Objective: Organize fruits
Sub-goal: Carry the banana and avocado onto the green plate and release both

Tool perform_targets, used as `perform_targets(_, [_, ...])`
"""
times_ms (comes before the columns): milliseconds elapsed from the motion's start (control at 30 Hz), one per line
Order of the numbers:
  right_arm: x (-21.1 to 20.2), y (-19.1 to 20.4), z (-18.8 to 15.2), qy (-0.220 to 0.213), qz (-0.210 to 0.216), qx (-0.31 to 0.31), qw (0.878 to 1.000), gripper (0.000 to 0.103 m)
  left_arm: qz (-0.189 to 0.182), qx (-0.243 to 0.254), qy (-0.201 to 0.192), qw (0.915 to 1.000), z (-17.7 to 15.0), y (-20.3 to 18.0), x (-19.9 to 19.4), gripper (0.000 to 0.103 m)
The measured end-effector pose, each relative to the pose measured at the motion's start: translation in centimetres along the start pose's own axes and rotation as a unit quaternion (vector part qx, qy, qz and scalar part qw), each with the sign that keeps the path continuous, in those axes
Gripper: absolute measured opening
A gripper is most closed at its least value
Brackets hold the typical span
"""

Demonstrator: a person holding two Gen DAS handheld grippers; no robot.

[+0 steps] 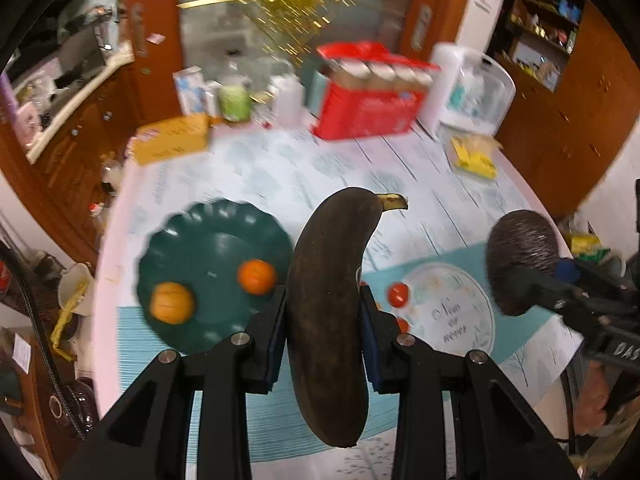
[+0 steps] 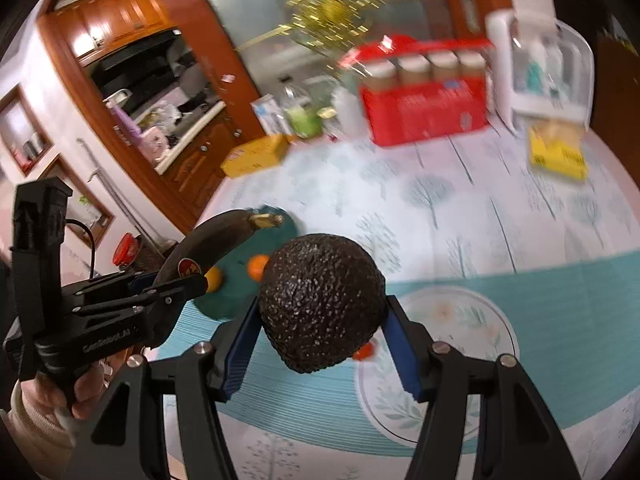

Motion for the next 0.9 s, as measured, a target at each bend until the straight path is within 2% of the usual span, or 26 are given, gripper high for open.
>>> perform_targets(200, [-1.5, 5.1, 4.8, -0.014, 0.007, -0.047, 0.999, 0.061, 0.038, -0.007, -0.046, 0.9982, 3.2, 5.7, -4.6, 0.031])
perform_targets(333, [-0.7, 8.4, 7.6, -0.013, 0.015, -0.075, 0.997, 0.061, 0.062, -0.014, -0.060, 0.9962, 4.8, 8.6, -5.7, 0.031])
perform_targets(433, [1.2, 10.3, 9.1, -0.006, 0.011, -0.094, 0.995, 0.061, 0.068, -0.025, -0.061, 0.9955, 5.7, 10.5, -5.7, 0.031])
perform_targets(600, [5.8, 11.8, 10.8, 0.027, 0.019, -0.091, 0.995, 0.061, 0.077, -0.036, -0.048, 0.9952, 6.7, 13.1, -3.7, 0.031])
perform_targets(700, [9.0, 12.2, 11.2, 0.045, 0.021, -0.086, 0.995, 0.061, 0.080, -0.044, -0.029, 0.9954, 7.1, 14.4, -1.1, 0.031])
perform_targets(900, [16.0, 11.3, 9.8, 0.084, 0.028, -0.068, 0.994, 0.061, 0.076, -0.061, 0.001, 0.9953, 6.9, 15.7, 4.8, 0.031])
Point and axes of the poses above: each gripper's, at about its wrist camera, not at the fingertips, and x roughly the way its jaws point, y to its left, z to its top, the point moved 9 cm from there along x, roughly the way its jaws point, and after that the axes turned 2 degrees about -y, right-handed, at the moved point
